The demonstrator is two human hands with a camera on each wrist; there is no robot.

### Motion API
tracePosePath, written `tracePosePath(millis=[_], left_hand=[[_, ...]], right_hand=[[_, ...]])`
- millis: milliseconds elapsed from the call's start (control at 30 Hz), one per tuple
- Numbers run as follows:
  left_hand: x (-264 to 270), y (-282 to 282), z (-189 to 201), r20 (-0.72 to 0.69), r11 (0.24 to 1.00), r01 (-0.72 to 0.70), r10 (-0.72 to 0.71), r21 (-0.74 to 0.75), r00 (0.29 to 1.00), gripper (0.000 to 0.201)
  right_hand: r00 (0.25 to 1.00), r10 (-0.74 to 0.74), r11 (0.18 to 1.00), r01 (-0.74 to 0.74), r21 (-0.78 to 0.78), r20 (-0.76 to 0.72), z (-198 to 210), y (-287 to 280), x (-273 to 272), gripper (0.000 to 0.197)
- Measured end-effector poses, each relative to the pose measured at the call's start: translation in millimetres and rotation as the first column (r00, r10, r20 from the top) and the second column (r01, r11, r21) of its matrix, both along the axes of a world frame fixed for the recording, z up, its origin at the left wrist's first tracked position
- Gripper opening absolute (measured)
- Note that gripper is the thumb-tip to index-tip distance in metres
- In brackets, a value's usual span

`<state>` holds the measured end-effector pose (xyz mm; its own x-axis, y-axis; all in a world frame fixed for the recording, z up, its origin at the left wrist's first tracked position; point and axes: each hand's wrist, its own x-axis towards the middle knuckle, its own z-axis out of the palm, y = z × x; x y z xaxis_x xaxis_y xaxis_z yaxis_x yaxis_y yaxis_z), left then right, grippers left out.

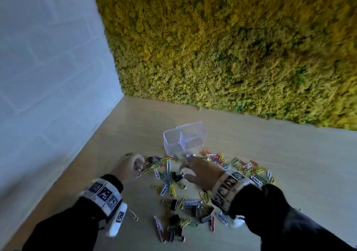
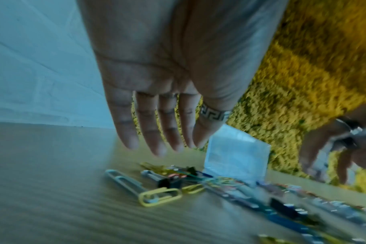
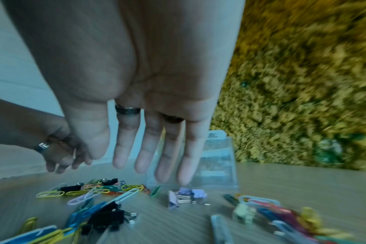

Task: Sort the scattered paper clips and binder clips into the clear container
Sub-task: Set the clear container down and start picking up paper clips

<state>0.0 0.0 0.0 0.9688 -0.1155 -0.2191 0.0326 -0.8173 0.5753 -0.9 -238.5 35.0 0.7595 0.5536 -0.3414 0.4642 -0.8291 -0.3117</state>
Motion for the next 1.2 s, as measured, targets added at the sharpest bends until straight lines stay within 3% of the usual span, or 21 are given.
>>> tracePosePath(millis=[67, 133, 233, 300, 367, 467, 633, 767, 833, 900, 967, 1033, 1100, 1200], left_hand=[[12.1, 6.3, -6.2, 0.04, 0.996, -0.046, 0.044, 0.07, 0.998, 0.028], [22.1, 8.3, -8.9, -0.021, 0.983, -0.039, 0.043, 0.179, 0.999, 0.043], [36.0, 9.3, -14.4, -0.121, 0.987, -0.016, 0.035, 0.158, 0.992, 0.054], [41.6, 10.5, -15.1, -0.165, 0.991, 0.005, 0.017, 0.135, 0.986, 0.057], [44.8, 10.0, -18.4, -0.181, 0.99, 0.056, -0.032, 0.13, 0.983, 0.053], [43.3, 6.8, -23.3, -0.153, 0.987, 0.097, -0.077, 0.131, 0.985, 0.025], [41.0, 1.9, -22.3, -0.123, 0.981, 0.095, -0.074, 0.17, 0.99, 0.013], [36.7, 1.6, -19.1, -0.123, 0.991, 0.066, -0.052, 0.114, 0.991, 0.019], [35.2, 3.9, -15.9, -0.106, 0.999, 0.002, 0.002, 0.041, 0.994, 0.017], [34.5, 7.9, -8.3, -0.114, 0.988, -0.095, 0.081, -0.124, 0.99, 0.008], [34.0, 12.4, 1.7, -0.168, 0.917, -0.211, 0.162, -0.339, 0.972, 0.01], [31.3, 13.6, 9.7, -0.268, 0.77, -0.345, 0.233, -0.536, 0.935, 0.011], [28.6, 9.9, 14.2, -0.395, 0.532, -0.471, 0.258, -0.704, 0.882, 0.011], [25.0, 2.0, 15.7, -0.52, 0.2, -0.57, 0.253, -0.797, 0.816, 0.021]], right_hand=[[0.999, -0.015, 0.999, 0.016, -0.037, 0.033, -15.3, 22.0, 13.8, 0.052], [1.0, 0.027, 0.991, -0.028, -0.134, -0.007, -26.1, 45.0, 21.2, 0.064], [0.995, 0.1, 0.955, -0.091, -0.284, 0.016, -39.6, 60.7, 30.7, 0.083], [0.994, 0.108, 0.958, -0.096, -0.27, 0.03, -40.2, 63.2, 33.1, 0.087], [0.997, 0.074, 0.982, -0.072, -0.173, 0.007, -41.4, 62.4, 34.7, 0.076], [0.998, 0.047, 0.996, -0.049, -0.072, -0.03, -44.5, 57.3, 36.6, 0.06], [0.997, -0.009, 0.997, 0.003, -0.081, -0.078, -45.1, 51.2, 38.8, 0.037], [0.987, -0.087, 0.993, 0.097, 0.068, -0.138, -41.0, 37.9, 38.0, 0.026], [0.972, -0.167, 0.952, 0.203, 0.228, -0.166, -39.3, 27.8, 36.7, 0.023], [0.936, -0.266, 0.863, 0.337, 0.375, -0.23, -38.1, 17.6, 36.8, 0.02], [0.882, -0.323, 0.748, 0.46, 0.479, -0.344, -39.1, 7.3, 38.5, 0.02], [0.827, -0.347, 0.622, 0.556, 0.552, -0.442, -39.2, -1.0, 40.3, 0.019], [0.784, -0.348, 0.505, 0.619, 0.602, -0.514, -34.7, -8.3, 38.9, 0.013], [0.763, -0.35, 0.425, 0.647, 0.634, -0.544, -31.4, -18.2, 36.3, 0.015]])
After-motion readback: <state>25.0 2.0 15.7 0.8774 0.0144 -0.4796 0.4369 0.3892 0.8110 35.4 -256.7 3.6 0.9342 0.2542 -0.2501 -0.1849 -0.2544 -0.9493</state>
